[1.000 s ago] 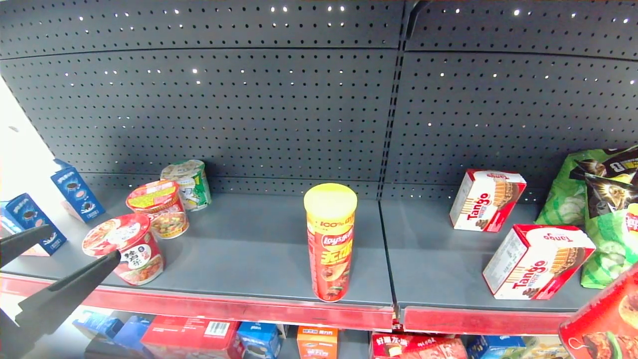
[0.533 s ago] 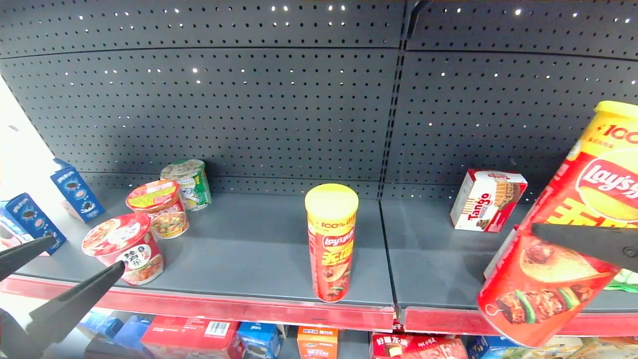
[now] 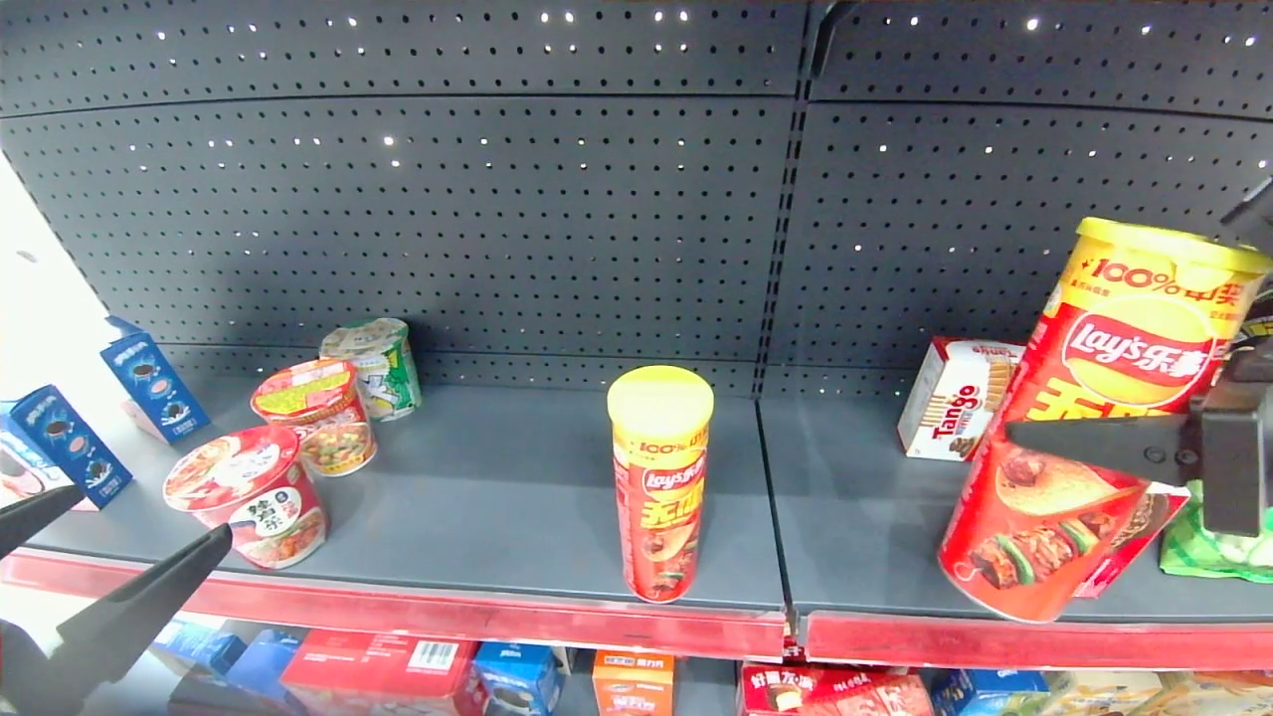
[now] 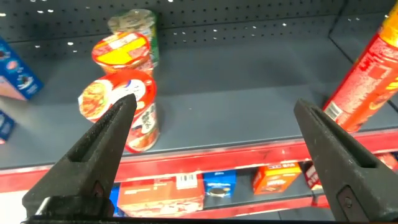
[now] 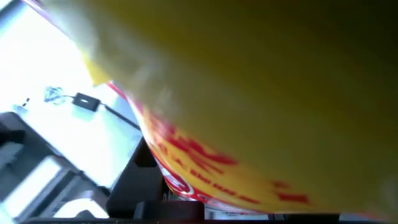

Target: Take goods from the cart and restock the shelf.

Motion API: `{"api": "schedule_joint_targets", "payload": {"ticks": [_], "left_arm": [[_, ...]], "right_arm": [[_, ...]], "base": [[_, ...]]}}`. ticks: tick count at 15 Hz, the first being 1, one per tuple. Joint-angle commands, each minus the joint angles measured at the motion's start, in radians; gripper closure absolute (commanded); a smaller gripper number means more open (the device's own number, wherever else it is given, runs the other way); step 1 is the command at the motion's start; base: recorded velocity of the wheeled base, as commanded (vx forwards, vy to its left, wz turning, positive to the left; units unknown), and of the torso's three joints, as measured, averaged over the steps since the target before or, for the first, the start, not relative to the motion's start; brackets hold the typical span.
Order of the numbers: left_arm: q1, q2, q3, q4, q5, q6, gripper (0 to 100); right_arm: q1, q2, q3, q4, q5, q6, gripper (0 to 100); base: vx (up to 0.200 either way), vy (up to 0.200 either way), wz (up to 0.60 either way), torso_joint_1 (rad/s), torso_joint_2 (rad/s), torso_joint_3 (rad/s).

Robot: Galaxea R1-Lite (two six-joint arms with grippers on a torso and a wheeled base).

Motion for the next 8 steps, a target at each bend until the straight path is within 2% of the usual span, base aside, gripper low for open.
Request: {"api": "schedule_joint_targets", "payload": {"ticks": [1, 8], "left_arm": [[0.000, -0.002, 0.004, -0.001, 0.003, 0.000, 0], [-0.001, 0.004, 0.003, -0.001, 0.003, 0.000, 0]], "right_arm": [[-0.064, 0.069, -0.029, -0.024, 0.024, -0.019, 100], [0.002, 0.164, -0.058, -0.070, 0.021, -0.021, 100]], "base": [[0.000, 0.000, 0.00, 0.000, 0.00, 0.000], [0.000, 0.000, 0.00, 0.000, 0.00, 0.000]]}}
